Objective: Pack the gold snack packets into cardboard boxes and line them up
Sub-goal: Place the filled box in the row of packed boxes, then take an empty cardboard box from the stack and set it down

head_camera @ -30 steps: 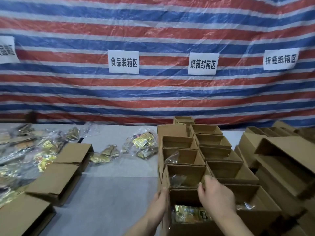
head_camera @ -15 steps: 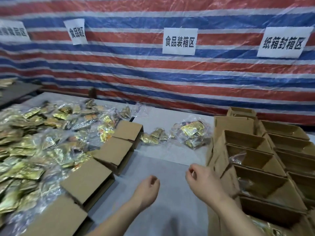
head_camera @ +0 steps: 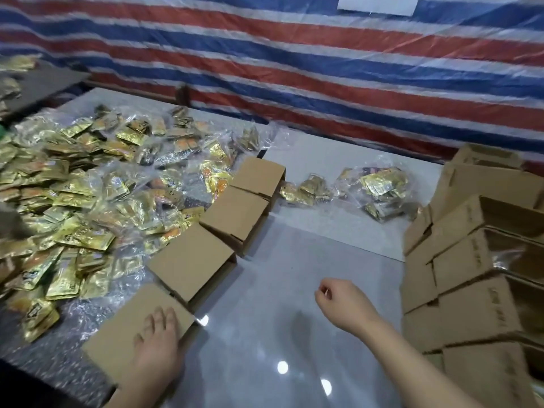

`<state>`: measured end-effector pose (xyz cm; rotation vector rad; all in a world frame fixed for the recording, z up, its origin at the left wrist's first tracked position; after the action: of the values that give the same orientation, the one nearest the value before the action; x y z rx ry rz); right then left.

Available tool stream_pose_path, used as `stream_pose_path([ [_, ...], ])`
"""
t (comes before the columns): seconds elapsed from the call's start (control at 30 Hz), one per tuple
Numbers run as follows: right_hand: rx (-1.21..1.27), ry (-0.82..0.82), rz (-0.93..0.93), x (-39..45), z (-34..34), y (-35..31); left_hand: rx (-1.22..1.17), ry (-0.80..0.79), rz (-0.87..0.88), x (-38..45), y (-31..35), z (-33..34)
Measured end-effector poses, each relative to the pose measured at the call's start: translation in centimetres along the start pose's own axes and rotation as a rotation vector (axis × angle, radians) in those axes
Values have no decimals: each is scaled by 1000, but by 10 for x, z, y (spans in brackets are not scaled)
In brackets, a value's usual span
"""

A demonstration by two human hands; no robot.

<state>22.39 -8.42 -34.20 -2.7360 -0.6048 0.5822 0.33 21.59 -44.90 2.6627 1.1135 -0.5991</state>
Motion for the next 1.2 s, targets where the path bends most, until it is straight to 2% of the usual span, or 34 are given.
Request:
stream_pose_path([
  [0.13, 22, -52, -9, 0, 18, -10, 104, 86, 60, -2, 8, -16],
  [0.3, 83, -86, -38, -10, 27, -13, 59, 156, 109, -29, 19, -46],
  [0.47, 304, -179, -98, -24, 35, -18, 59, -43, 326, -68, 64, -55],
  [0.57, 429, -243, -137, -36, 43, -19, 10, -44, 490, -77, 124, -55],
  [0.63, 356, -245, -134, -40, 46, -8, 18, -41, 586, -75, 170, -50],
  [0.77, 86, -42, 12, -46, 39, 44, 114, -48, 792, -69, 252, -35],
  [0.9, 115, 54, 227, -58, 42, 91, 132, -90, 914, -68, 303, -20],
  [1.03, 253, 116, 421, -68, 55, 122, 138, -112, 923, -51, 302, -10],
  [1.2, 313, 197, 438, -62, 60, 126, 53, -104, 873, -28, 290, -14],
])
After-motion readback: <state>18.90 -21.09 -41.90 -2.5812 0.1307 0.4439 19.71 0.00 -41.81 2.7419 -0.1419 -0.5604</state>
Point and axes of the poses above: each hand's wrist, its own x-axis towards the middle knuckle, its own z-axis out of the palm, y = z × x, the point moved 4 cm from there along x, towards the middle knuckle, and after that the axes turned 5 degrees about -x, right-handed, at the moved point
